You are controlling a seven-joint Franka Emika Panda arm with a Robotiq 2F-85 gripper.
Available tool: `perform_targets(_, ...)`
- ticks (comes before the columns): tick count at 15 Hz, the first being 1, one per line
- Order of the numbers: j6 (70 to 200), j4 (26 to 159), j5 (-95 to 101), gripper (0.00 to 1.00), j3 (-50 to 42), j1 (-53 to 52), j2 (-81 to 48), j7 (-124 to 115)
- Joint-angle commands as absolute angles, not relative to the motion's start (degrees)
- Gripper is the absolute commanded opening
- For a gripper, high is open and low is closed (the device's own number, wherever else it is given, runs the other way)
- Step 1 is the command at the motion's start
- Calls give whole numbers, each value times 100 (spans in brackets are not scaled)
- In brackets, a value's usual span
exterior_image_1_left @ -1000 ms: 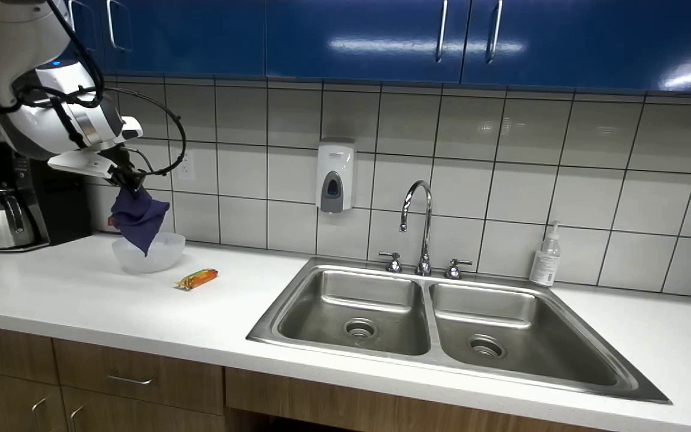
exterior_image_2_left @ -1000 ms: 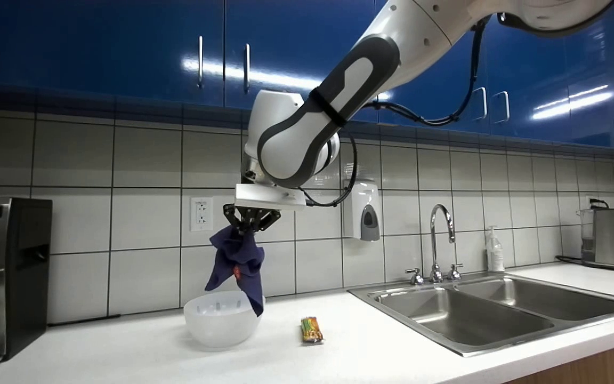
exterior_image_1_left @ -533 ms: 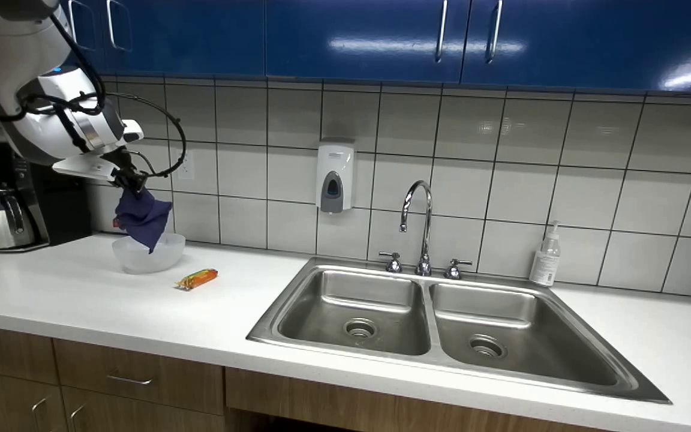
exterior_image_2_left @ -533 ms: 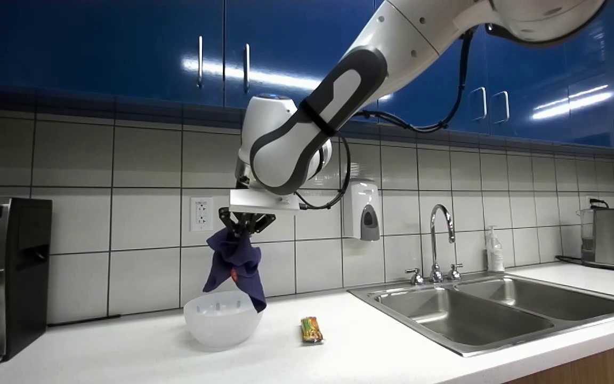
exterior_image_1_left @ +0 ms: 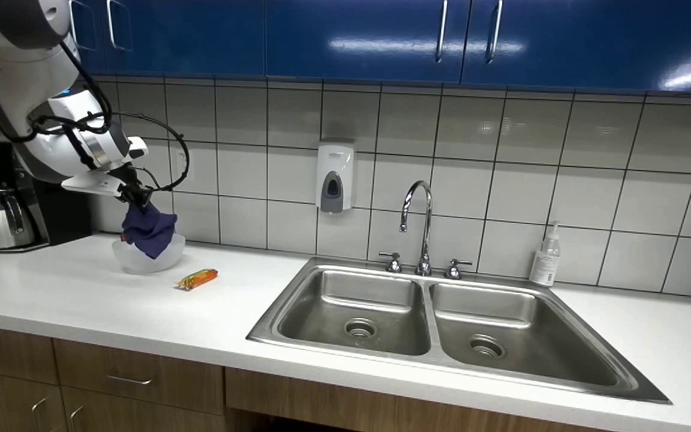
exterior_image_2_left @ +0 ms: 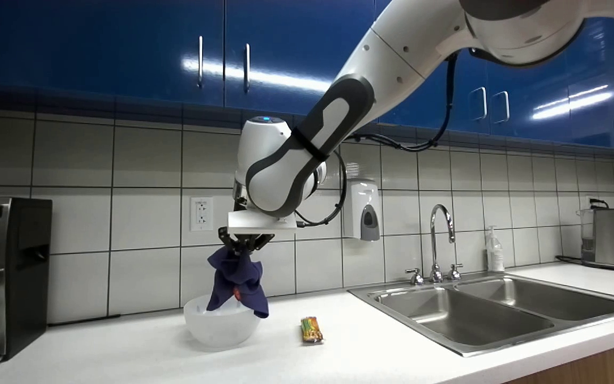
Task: Put the blue towel in the clear bowl.
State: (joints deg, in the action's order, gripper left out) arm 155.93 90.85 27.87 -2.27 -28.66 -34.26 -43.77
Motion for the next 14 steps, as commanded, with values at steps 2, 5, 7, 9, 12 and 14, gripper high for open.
perform_targets(2,15588,8684,2579,2,-392,-3034,-3723,-4345)
perform_targets(5,15560,8570,2490,2,-442,-3090,-3811,-4345)
perform_targets(7,15529,8498,2448,33,-477,-3126,-3852,-4343)
perform_targets(9,15520,8442,2432,47,-517,-3163,-3881,-4350)
perform_targets(12,15528,8410,2418,70,-568,-3200,-3885,-4356)
perform_targets(14,15554,8474,2415,85,-580,-3204,-3826,-4344)
